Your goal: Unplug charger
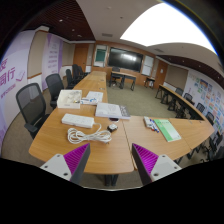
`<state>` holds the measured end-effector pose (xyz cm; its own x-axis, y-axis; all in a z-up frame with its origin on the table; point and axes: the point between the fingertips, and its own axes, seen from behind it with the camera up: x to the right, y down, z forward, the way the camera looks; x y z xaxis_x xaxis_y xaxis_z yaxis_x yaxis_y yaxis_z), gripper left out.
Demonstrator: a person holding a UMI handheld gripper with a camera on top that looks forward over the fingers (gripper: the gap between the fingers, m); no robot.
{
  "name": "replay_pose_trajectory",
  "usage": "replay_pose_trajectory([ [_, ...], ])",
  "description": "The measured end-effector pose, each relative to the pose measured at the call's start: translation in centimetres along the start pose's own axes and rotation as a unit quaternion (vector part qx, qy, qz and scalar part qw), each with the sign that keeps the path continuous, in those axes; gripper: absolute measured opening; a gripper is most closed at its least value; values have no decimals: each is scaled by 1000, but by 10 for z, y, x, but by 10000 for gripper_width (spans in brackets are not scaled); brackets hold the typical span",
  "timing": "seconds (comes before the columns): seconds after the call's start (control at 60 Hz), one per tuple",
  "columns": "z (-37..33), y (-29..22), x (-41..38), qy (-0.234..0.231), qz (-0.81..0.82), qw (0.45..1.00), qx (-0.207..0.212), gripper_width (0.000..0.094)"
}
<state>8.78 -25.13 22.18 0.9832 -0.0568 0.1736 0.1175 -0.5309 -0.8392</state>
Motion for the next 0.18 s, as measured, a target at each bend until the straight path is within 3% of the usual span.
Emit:
replay_pose_trajectory([
  [0.183,-22,0,7,9,-5,1000,9,851],
])
